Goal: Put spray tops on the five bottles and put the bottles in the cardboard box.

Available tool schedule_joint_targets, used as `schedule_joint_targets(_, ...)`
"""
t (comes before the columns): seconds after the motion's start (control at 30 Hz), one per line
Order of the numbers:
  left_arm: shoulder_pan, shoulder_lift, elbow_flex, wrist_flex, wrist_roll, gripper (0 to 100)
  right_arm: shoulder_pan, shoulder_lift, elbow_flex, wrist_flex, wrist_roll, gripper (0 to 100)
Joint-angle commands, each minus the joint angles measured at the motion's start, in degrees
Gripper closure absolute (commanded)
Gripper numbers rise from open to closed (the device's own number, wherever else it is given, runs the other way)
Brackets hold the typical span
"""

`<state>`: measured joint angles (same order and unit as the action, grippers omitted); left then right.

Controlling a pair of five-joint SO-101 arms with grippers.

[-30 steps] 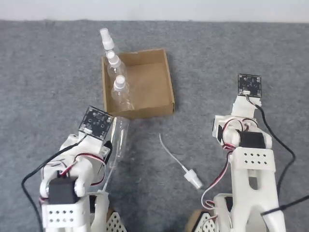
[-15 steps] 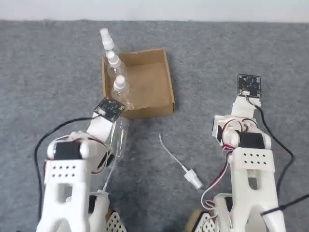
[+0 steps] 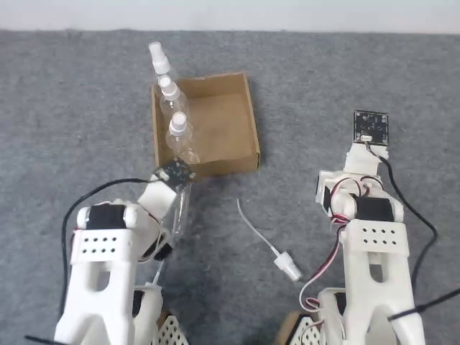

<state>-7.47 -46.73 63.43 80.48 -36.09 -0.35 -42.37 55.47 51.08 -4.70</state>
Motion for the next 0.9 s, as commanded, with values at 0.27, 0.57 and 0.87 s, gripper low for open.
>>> schedule_joint_targets(0.27,-0.35,-0.53,7.69,-8.62,-6.33,76,0.84,-2.15,-0.7,-1.1,-0.26,82.3)
schedule_joint_targets(0.57,-0.53,-0.53,11.91,-11.16,-13.71,85,0.92,-2.15,-0.7,-1.1,-0.26,82.3)
schedule_joint_targets(0.87,-6.77,-0.53,9.71,-11.34,-25.41,93,0.92,-2.15,-0.7,-1.1,-0.26,82.3)
